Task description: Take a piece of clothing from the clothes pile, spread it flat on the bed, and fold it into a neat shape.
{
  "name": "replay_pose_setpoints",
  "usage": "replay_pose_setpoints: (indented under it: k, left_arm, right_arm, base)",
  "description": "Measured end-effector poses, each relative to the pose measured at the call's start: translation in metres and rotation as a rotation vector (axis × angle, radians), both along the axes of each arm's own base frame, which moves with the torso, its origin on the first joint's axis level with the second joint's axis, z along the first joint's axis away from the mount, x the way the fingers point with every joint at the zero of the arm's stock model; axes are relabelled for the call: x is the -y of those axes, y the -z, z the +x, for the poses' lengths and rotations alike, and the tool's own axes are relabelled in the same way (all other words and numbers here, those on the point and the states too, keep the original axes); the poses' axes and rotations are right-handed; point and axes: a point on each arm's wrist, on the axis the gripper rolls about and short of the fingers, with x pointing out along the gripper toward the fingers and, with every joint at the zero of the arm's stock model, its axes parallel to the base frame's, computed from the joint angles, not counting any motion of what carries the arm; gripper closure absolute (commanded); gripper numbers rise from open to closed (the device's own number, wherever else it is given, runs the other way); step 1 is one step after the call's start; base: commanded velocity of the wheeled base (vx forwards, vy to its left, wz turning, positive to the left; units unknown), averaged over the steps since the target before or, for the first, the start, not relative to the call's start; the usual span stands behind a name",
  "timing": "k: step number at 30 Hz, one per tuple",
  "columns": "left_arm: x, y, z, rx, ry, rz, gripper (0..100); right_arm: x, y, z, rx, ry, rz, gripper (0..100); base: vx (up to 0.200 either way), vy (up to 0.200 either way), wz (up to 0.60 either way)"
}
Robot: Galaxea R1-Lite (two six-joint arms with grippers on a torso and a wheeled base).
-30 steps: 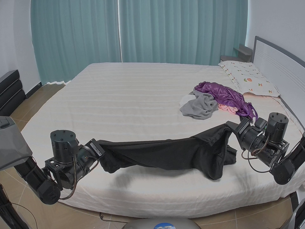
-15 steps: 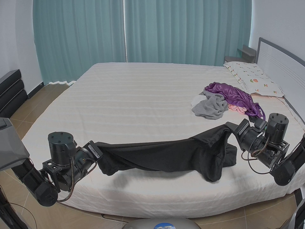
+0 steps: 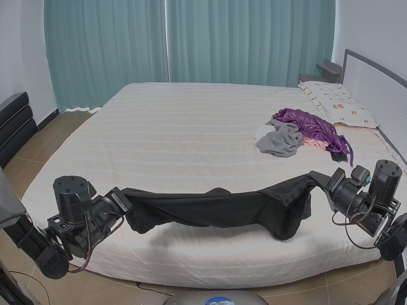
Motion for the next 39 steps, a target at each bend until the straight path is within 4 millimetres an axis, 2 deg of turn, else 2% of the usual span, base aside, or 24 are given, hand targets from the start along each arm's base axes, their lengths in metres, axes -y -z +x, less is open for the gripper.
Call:
replay_pose_setpoints:
  k: [4, 12, 19, 22, 26, 31, 36, 39]
  left_arm:
    - [-0.002, -0.008, -0.005, 0.027, 0.000, 0.008, 100]
    - [-0.007, -0.034, -0.014, 0.137, -0.021, 0.070, 100]
    - [-0.006, -0.065, -0.010, 0.230, -0.037, 0.127, 100]
    - [-0.003, -0.083, -0.001, 0.265, -0.047, 0.126, 100]
    - [0.000, -0.096, 0.011, 0.281, -0.061, 0.127, 100]
    - [0.003, -0.100, 0.034, 0.279, -0.086, 0.135, 100]
    - [0.005, -0.093, 0.064, 0.257, -0.110, 0.150, 100]
    - [0.006, -0.081, 0.085, 0.230, -0.123, 0.164, 100]
  right_arm:
    - [0.003, -0.016, -0.018, 0.054, -0.016, 0.017, 100]
    - [0.013, -0.061, -0.050, 0.143, -0.033, 0.002, 100]
    - [0.017, -0.121, -0.057, 0.321, -0.020, -0.026, 100]
    - [0.016, -0.138, -0.053, 0.377, -0.002, -0.041, 100]
    - [0.010, -0.142, -0.032, 0.386, 0.027, -0.085, 100]
    - [-0.001, -0.137, 0.013, 0.392, 0.084, -0.121, 100]
    - [-0.013, -0.127, 0.061, 0.389, 0.131, -0.145, 100]
    - [-0.020, -0.116, 0.086, 0.370, 0.144, -0.160, 100]
  base:
    - [0.000, 0.000, 0.00]
    - [0.000, 0.000, 0.00]
    - [0.000, 0.000, 0.00]
    - [0.000, 0.000, 0.00]
    - [0.000, 0.000, 0.00]
    - [0.160, 0.000, 0.00]
    - [0.200, 0.000, 0.00]
    - [0.200, 0.000, 0.00]
